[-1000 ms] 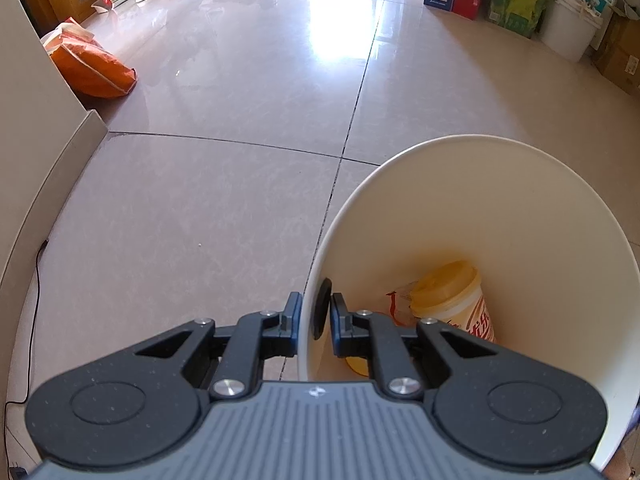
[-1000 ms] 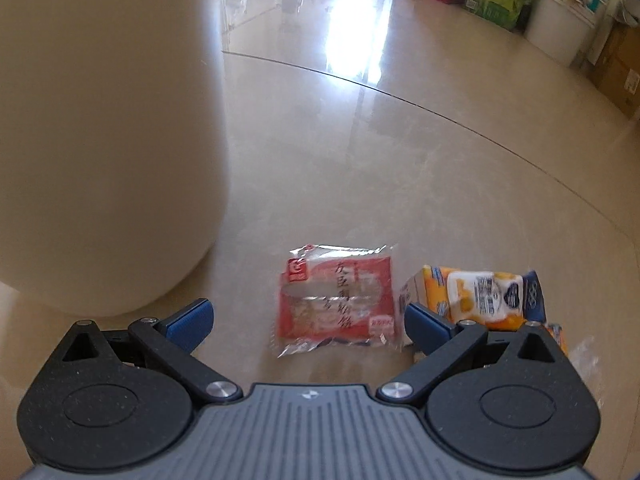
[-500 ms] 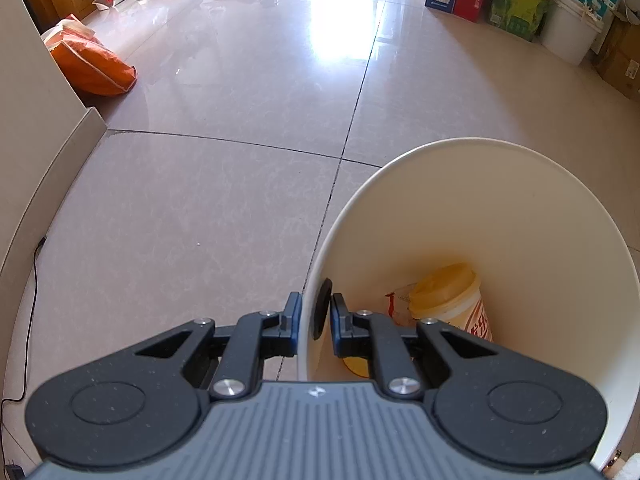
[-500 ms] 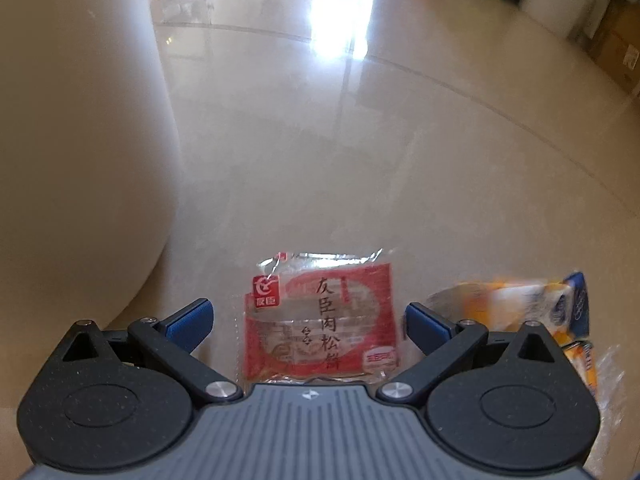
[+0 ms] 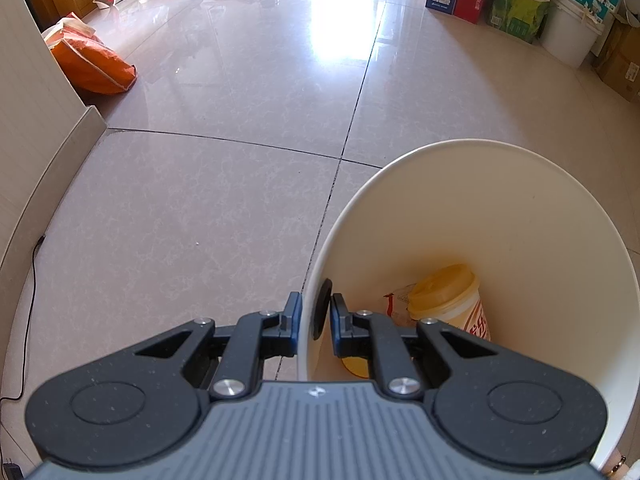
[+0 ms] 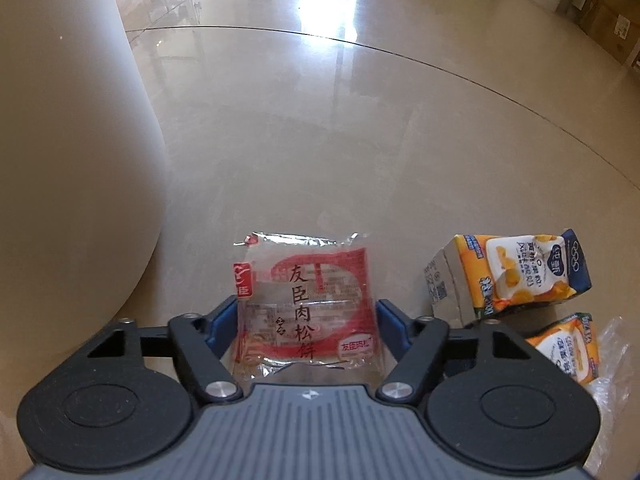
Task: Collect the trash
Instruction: 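Grasp the red-and-white snack packet with the right gripper, then carry the snack packet over the bin and release it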
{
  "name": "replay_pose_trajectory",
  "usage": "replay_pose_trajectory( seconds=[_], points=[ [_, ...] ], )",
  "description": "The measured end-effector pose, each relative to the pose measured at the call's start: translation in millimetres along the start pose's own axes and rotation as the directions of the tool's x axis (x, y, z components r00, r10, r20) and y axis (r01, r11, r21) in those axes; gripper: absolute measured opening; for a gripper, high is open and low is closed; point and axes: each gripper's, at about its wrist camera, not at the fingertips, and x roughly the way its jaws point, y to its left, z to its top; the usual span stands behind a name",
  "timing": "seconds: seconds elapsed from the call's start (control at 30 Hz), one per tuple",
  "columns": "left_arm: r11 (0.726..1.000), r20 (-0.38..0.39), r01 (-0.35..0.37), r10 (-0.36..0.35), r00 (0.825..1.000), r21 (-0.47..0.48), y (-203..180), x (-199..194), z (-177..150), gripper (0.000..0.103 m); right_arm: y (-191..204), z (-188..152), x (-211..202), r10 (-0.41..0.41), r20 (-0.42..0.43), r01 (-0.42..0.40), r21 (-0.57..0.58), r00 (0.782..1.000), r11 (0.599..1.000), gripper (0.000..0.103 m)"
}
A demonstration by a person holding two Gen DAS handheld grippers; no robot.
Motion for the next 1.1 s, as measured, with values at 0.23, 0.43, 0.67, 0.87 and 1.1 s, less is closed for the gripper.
replay_pose_trajectory(
  seconds=[0.23, 0.43, 0.67, 0.87, 1.1],
  points=[
    [1.0, 0.002, -0.001, 0.001, 1.0, -0.001, 0, 0, -1, 0.013, -6, 1, -38, 0.0, -0.006, 0.0, 0.036, 1.0, 0.999, 0.063],
    [0.999, 0.019, -0.005, 0.005, 1.0, 0.031, -3, -1, -4, 0.013, -8, 11, -111, 0.001, 0.027, -0.001, -0.026, 1.0, 1.0, 0.063],
    [1.0, 0.031, 0.002, -0.003, 1.0, 0.021, -3, -2, -6, 0.013, 10, 47, -243, 0.03, 0.157, -0.004, -0.162, 0.987, 0.987, 0.063],
    [1.0, 0.035, 0.007, -0.007, 0.999, 0.009, -1, -2, -7, 0.013, 57, 88, -328, 0.204, 0.276, -0.132, -0.257, 0.939, 0.957, 0.066],
    [1.0, 0.044, 0.01, -0.011, 0.999, 0.008, 2, -2, -9, 0.013, 116, 93, -315, 0.291, 0.253, -0.187, -0.368, 0.923, 0.911, 0.087]
  ],
)
